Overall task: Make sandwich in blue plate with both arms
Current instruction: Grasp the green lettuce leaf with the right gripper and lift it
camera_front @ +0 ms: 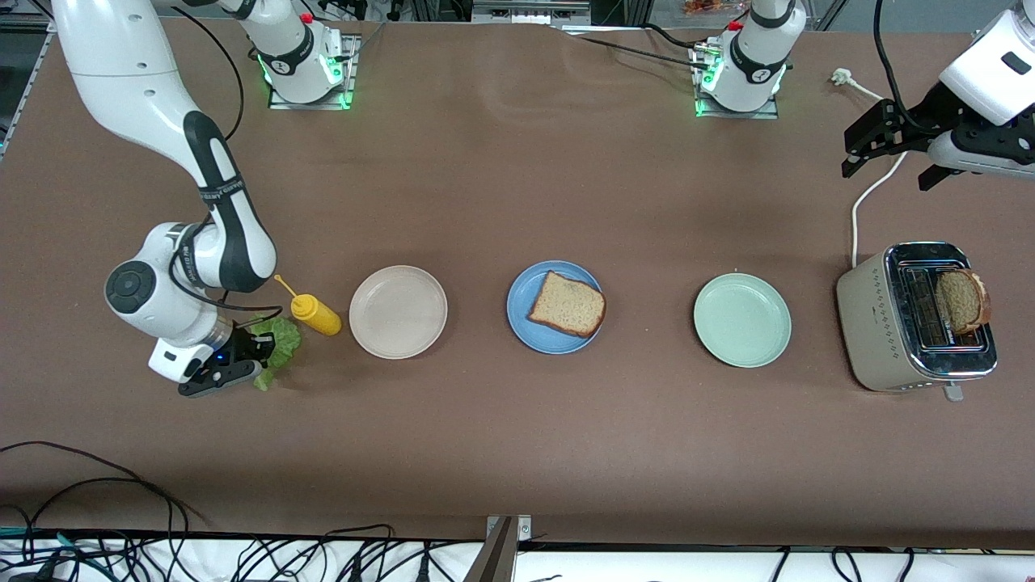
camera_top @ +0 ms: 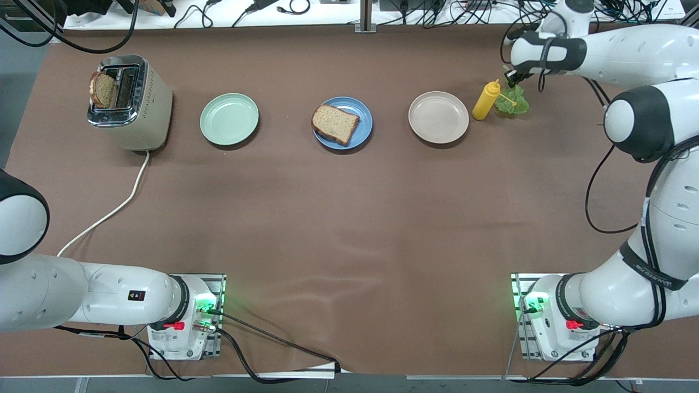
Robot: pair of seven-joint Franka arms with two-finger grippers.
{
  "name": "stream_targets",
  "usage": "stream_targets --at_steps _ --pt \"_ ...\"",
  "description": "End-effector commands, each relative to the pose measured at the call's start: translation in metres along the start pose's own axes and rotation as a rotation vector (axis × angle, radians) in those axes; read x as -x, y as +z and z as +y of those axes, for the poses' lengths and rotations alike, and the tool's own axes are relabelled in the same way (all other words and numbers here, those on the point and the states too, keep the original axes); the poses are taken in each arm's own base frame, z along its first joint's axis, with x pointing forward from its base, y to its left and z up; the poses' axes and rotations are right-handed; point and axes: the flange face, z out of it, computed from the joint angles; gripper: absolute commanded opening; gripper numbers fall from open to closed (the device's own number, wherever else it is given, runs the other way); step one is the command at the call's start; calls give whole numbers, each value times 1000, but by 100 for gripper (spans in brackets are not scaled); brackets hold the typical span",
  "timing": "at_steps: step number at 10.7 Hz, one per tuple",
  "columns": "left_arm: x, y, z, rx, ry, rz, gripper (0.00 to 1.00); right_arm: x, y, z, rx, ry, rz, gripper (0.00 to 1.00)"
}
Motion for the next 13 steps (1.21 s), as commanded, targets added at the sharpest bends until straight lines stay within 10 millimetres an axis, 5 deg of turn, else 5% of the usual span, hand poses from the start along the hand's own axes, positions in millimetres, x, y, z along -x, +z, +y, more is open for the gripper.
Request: stream_targets --at_steps 1,5,7,10,13 --pt "3 -4 2 15 -11 -1 100 -10 -58 10 -58 -3 -41 0" --pt "4 -5 1 15 -13 1 100 -17 -114 38 -132 8 -156 0" --pt "3 -5 1 15 -13 2 100 -22 -138 36 -156 3 -196 0" --pt "3 -4 1 15 -11 -1 100 -31 -186 22 -188 57 -273 0" --pt "4 -5 2 14 -11 -1 100 -47 -217 -22 -172 120 -316 0"
